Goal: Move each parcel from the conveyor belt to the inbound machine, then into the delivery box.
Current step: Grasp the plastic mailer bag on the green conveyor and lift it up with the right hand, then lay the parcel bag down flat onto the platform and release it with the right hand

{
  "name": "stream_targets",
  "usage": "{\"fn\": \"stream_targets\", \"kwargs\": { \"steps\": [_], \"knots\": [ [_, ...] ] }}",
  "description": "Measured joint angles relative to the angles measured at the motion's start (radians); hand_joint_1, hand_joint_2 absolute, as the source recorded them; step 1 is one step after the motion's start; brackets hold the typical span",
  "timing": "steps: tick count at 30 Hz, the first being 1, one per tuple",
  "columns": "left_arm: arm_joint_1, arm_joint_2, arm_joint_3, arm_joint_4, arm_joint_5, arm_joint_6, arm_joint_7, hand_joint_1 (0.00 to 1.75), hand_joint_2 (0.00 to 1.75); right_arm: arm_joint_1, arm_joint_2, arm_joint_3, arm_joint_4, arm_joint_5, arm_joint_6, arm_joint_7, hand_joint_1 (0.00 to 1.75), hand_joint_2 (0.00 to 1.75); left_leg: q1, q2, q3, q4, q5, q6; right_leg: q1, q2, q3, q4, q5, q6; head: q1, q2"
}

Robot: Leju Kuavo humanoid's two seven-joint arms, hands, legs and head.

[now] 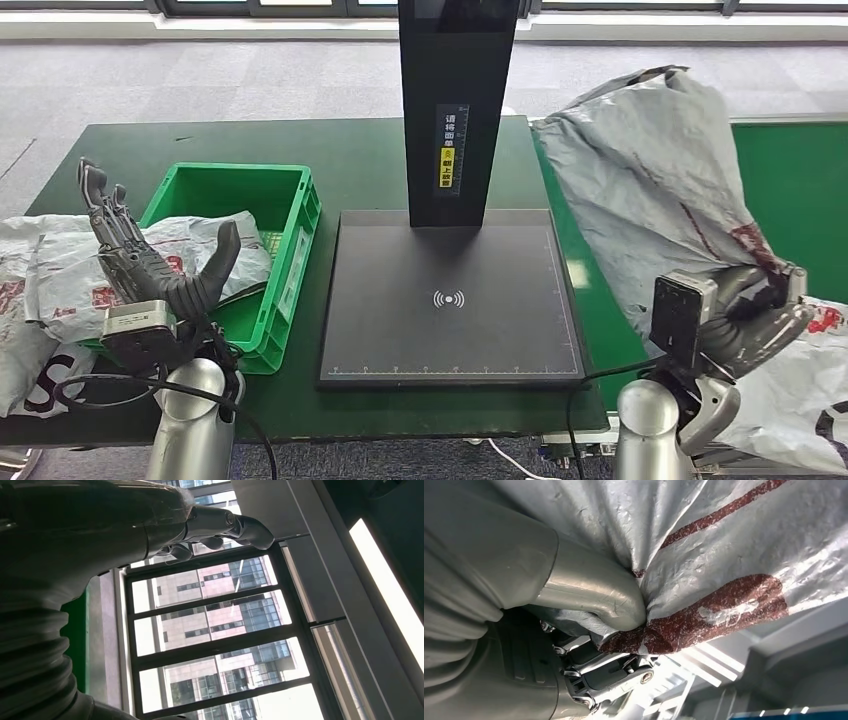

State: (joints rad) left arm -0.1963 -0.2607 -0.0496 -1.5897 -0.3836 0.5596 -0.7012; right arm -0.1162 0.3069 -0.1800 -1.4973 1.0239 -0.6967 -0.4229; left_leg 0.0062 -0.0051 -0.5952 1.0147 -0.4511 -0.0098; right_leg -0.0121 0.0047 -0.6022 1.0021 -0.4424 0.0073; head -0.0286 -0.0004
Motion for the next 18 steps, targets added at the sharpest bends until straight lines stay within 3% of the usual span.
{"fn": "stream_targets", "kwargs": {
  "steps": [18],
  "knots": [
    [-0.003, 0.003, 0.000, 0.006, 0.027, 0.026, 0.000, 0.00, 1.75, -0.047, -0.001, 0.208, 0.233, 0.076, 0.016, 0.051, 1.75, 1.75, 0.000, 0.000, 0.000, 0.000, 0.000, 0.000, 0.000, 0.000, 0.000, 0.000, 0.000, 0.000, 0.000, 0.000]
  ]
}}
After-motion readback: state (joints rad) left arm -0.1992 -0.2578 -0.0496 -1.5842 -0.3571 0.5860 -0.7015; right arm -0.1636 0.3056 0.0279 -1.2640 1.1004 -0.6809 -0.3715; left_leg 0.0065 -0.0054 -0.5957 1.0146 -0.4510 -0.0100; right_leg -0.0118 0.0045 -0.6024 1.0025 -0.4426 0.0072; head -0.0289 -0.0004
